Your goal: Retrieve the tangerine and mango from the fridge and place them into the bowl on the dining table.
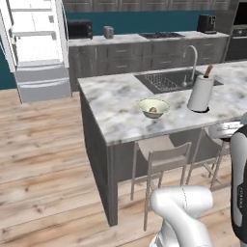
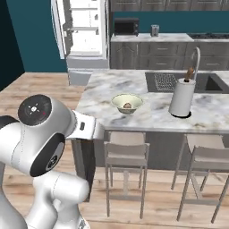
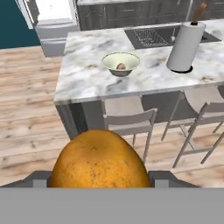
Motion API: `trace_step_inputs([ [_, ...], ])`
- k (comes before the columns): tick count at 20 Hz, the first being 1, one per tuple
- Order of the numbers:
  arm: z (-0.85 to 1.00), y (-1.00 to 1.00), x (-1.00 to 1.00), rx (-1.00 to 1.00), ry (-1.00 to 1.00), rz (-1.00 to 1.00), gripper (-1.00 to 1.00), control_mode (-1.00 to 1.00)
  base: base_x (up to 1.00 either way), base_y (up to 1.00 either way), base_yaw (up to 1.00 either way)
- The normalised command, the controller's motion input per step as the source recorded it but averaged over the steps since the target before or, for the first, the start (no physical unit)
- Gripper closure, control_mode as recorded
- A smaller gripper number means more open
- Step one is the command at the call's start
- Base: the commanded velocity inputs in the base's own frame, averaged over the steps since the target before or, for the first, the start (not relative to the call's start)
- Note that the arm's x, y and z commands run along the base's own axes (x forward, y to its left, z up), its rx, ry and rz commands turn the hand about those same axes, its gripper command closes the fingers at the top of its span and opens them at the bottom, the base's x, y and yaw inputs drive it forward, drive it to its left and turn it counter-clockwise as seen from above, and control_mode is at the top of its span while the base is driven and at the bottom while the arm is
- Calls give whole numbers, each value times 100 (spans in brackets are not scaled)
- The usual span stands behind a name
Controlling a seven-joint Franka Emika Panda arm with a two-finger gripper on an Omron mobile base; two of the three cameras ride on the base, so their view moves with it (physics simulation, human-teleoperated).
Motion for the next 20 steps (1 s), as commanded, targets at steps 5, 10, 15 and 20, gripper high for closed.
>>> trace_step_inputs([
  [5,0,0,0,0,0,0,100,100,44,-64,-1],
  [10,0,0,0,0,0,0,100,100,83,-18,5],
  [15,0,0,0,0,0,0,100,100,100,8,24],
  [20,0,0,0,0,0,0,100,100,100,1,34],
])
